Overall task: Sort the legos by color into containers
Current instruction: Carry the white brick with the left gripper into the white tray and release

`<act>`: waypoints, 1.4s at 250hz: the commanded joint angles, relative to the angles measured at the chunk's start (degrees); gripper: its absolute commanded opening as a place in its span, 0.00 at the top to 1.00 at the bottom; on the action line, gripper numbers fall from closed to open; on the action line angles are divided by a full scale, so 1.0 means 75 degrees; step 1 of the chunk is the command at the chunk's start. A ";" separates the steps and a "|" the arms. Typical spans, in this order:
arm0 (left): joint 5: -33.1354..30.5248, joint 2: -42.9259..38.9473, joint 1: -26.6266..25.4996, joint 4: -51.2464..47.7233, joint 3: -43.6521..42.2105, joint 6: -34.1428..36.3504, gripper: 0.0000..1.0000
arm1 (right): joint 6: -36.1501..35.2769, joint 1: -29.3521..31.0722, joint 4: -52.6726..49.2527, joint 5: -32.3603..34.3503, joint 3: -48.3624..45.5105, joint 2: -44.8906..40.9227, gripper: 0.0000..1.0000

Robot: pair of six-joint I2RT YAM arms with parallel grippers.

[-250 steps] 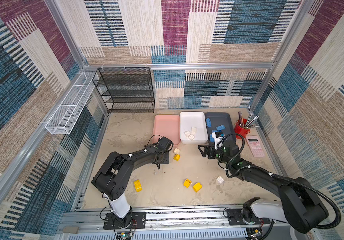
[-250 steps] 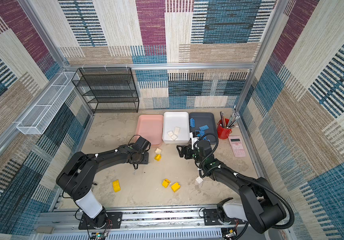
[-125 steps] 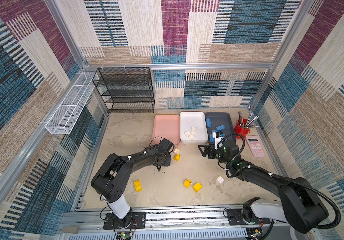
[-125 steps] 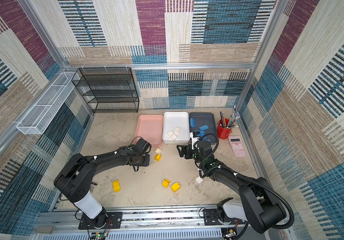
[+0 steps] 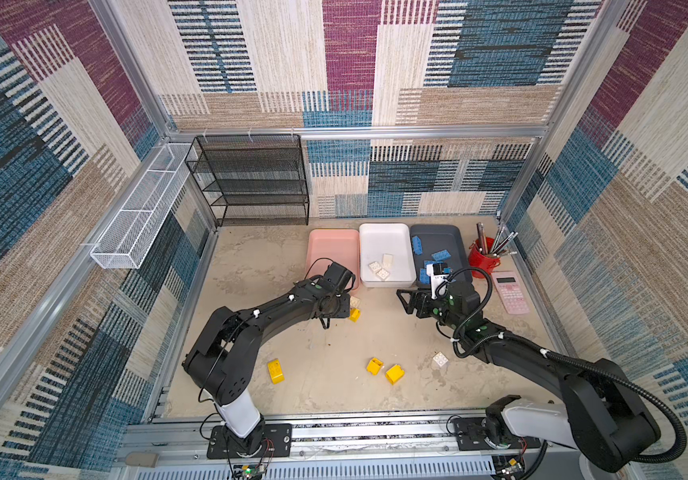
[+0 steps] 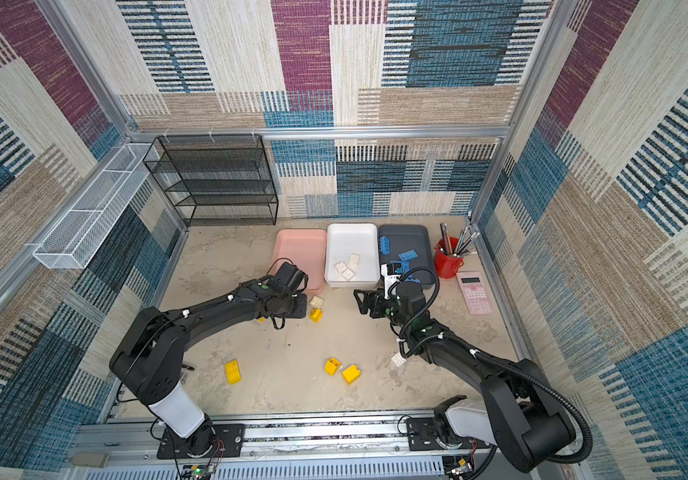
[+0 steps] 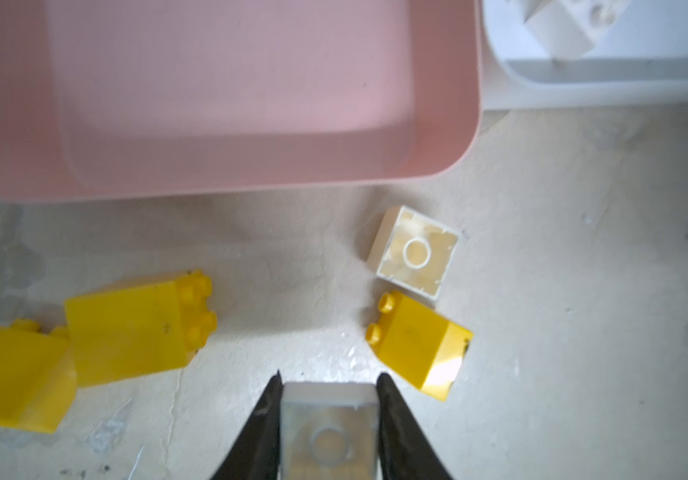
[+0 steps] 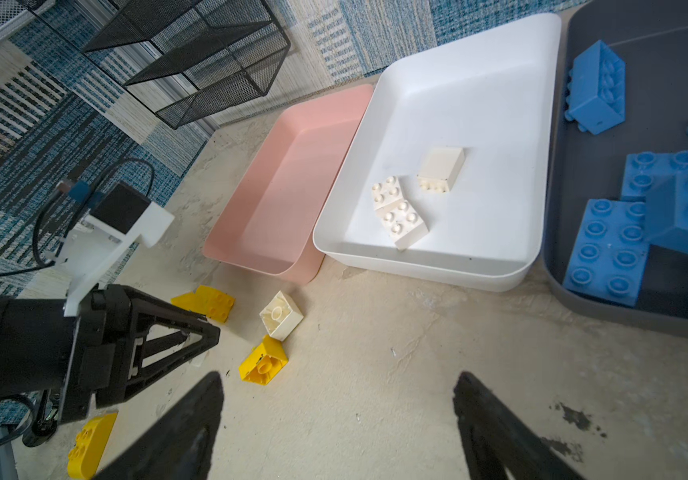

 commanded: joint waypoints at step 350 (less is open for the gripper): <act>0.0841 0.3777 0.0003 -0.1496 0.6520 0.1133 0.33 | 0.0202 0.0115 -0.0954 -0.0022 0.0504 -0.0204 0.12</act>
